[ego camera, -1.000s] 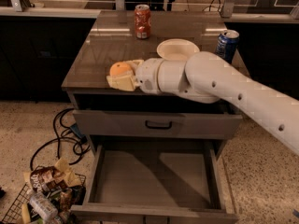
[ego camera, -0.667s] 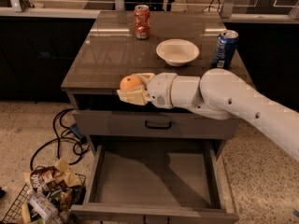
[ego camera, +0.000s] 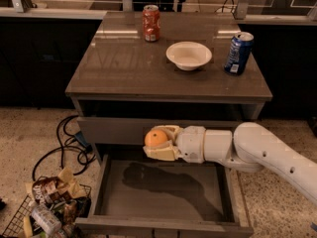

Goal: Place orange into middle drawer

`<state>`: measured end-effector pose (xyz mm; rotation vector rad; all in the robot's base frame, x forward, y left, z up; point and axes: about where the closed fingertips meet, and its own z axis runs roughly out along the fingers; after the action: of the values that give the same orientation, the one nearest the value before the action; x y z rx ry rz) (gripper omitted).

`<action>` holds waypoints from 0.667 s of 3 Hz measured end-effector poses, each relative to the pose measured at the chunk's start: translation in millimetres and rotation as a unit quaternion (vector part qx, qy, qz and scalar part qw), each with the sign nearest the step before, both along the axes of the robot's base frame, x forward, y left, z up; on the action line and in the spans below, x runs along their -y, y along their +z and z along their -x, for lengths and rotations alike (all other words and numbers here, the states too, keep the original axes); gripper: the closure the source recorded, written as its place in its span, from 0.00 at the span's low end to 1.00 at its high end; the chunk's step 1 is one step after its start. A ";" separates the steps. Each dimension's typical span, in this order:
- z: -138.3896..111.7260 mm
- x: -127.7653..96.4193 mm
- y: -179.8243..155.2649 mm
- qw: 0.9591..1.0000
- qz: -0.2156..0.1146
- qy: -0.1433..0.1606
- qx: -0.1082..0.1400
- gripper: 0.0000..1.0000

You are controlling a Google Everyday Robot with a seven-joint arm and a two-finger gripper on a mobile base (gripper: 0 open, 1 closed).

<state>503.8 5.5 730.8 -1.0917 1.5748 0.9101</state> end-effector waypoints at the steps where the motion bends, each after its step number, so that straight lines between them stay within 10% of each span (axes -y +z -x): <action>1: 0.0 0.0 -0.1 1.000 0.000 0.000 0.000 1.00; 2: 9.1 3.2 -32.2 1.000 0.000 0.004 -0.016 1.00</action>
Offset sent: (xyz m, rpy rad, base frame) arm -0.0212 -0.0121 -0.0792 -0.0018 0.0764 0.0124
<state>494.7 2.3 698.6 -1.0902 1.5969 0.9366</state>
